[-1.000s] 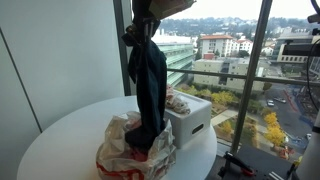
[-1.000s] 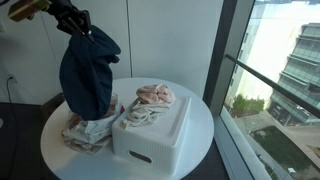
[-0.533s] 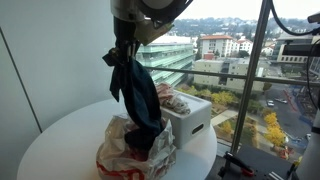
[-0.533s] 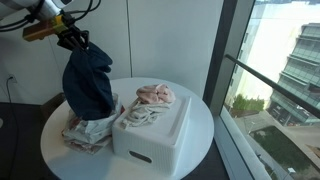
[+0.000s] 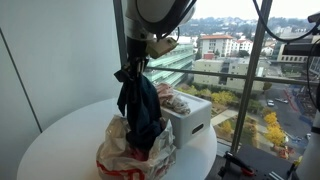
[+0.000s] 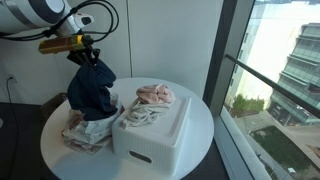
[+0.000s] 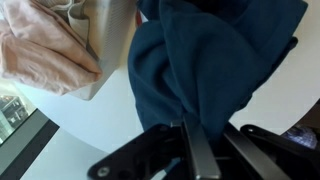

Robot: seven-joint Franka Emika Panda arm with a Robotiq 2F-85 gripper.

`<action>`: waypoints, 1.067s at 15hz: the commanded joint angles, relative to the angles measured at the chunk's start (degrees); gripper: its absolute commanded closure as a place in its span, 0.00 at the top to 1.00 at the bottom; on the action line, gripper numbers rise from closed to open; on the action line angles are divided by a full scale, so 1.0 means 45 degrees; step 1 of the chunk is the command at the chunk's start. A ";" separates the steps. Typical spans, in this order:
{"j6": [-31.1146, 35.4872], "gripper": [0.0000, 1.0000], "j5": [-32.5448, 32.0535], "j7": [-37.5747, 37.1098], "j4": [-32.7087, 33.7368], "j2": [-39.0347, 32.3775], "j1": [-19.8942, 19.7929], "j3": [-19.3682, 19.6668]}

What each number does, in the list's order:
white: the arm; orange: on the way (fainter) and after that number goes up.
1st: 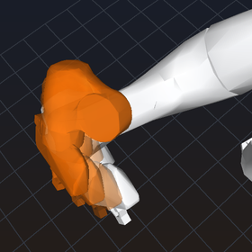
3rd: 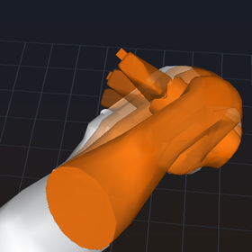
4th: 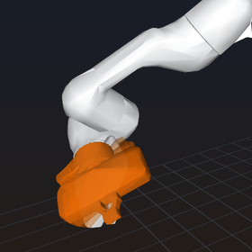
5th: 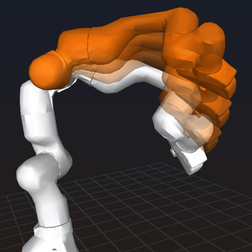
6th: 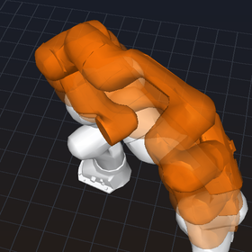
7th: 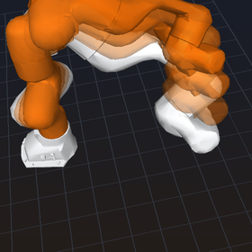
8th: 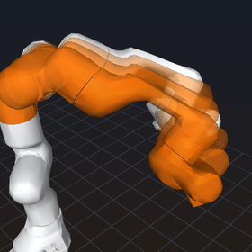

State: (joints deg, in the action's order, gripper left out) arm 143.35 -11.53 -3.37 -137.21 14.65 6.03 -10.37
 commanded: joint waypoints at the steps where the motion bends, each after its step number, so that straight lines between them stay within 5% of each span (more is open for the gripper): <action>1: -0.0950 0.02 0.1619 0.1832 -0.0102 -0.0656 0.0599 0.0525; 9: -0.3549 0.02 0.0164 0.2132 0.2467 -0.4606 0.0642 0.0082; 16: -0.3066 0.02 0.0670 0.2910 0.4564 -0.7714 0.0451 0.0306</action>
State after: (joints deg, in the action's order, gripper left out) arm 128.53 -10.33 7.83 -120.77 -14.50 8.25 -9.01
